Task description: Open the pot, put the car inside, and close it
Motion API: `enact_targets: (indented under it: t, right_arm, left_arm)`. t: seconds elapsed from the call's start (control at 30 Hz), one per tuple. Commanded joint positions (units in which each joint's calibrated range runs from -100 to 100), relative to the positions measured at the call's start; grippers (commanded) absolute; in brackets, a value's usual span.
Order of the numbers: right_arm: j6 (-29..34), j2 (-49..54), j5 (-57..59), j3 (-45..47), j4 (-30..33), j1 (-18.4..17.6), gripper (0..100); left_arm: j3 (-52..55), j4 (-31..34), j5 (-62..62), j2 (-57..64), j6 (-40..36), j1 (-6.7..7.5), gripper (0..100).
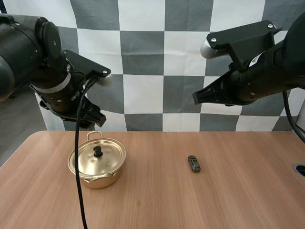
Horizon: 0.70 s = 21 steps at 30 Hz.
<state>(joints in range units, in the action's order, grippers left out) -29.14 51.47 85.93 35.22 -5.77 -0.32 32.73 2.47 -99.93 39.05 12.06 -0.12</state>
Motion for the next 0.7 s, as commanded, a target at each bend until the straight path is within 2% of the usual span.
enact_targets:
  t: [0.0, 0.1, 0.3, 0.47, 0.67]
  right_arm:
    - [0.1, 0.0, 0.0, 0.0, -0.1, 0.0, 0]
    - [0.1, 0.0, 0.0, 0.0, -0.1, 0.0, 0]
    - [0.1, 0.0, 1.0, 0.0, 0.0, 0.0, 0]
    - [0.1, 0.0, 1.0, 0.0, 0.0, 0.0, 0]
    - [0.1, 0.0, 1.2, 0.0, 0.0, 0.0, 0]
  left_arm:
    - [0.0, -11.6, -0.1, -0.7, 1.2, -0.02, 100]
    - [1.4, -13.1, -0.1, -2.8, 1.1, -0.02, 100]
    - [7.7, -7.6, -0.1, -8.0, -1.6, -0.35, 100]
    - [10.9, -5.4, 8.4, -10.5, -3.9, -0.35, 100]
    - [10.9, 0.1, 20.0, -11.1, -6.4, -0.35, 100]
